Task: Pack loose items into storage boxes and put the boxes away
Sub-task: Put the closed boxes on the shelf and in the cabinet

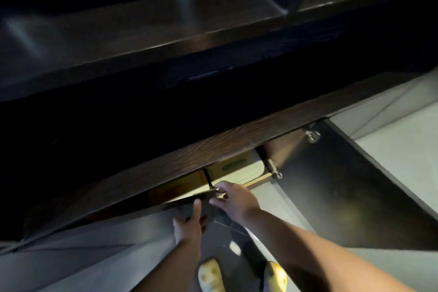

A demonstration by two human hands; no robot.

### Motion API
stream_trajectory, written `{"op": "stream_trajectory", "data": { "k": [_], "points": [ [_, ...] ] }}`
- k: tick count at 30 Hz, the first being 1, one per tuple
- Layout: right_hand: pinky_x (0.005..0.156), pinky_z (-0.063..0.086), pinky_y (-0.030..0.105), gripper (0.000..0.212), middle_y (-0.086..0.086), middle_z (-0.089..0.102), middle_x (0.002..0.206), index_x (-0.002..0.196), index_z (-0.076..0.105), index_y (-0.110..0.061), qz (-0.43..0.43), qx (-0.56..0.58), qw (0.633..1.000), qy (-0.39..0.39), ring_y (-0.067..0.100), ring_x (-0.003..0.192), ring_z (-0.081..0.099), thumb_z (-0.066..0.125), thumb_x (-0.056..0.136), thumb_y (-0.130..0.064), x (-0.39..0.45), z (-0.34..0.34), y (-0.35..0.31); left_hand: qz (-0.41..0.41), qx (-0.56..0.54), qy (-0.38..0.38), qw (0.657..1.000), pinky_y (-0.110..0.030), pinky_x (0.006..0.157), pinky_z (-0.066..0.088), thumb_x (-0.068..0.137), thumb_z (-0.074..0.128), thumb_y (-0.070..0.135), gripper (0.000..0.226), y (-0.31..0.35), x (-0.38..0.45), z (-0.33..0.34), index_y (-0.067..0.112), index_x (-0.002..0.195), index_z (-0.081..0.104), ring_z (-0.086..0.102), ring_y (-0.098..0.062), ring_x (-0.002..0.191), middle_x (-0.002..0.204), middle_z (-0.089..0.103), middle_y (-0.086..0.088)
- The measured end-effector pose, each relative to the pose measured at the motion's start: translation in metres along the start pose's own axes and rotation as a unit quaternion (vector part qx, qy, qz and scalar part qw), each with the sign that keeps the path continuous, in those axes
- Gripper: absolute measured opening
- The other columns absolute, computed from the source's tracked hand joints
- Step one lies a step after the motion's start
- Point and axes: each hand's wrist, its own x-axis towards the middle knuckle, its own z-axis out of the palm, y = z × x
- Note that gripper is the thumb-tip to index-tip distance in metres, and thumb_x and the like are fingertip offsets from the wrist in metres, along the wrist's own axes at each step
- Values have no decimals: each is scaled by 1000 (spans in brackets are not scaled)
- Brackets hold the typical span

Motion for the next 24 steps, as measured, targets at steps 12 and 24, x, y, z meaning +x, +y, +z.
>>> {"op": "stream_trajectory", "data": {
  "k": [12, 24],
  "points": [
    [100, 40, 26, 43, -11, 56, 132, 128, 57, -30, 222, 123, 938, 236, 11, 122, 51, 66, 87, -36, -118, -78, 182, 236, 424, -353, 800, -26, 81, 46, 76, 57, 31, 26, -1, -119, 170, 19, 97, 65, 58, -21, 89, 108, 67, -13],
    [118, 17, 37, 62, 1, 19, 160, 152, 20, -20, 311, -42, 906, 284, 21, 147, 15, 47, 97, -26, -176, -173, 310, 373, 556, -394, 630, -26, 97, 41, 89, 52, 31, 28, -31, -187, 289, 26, 115, 62, 56, -16, 111, 122, 60, 3]
  ]
}}
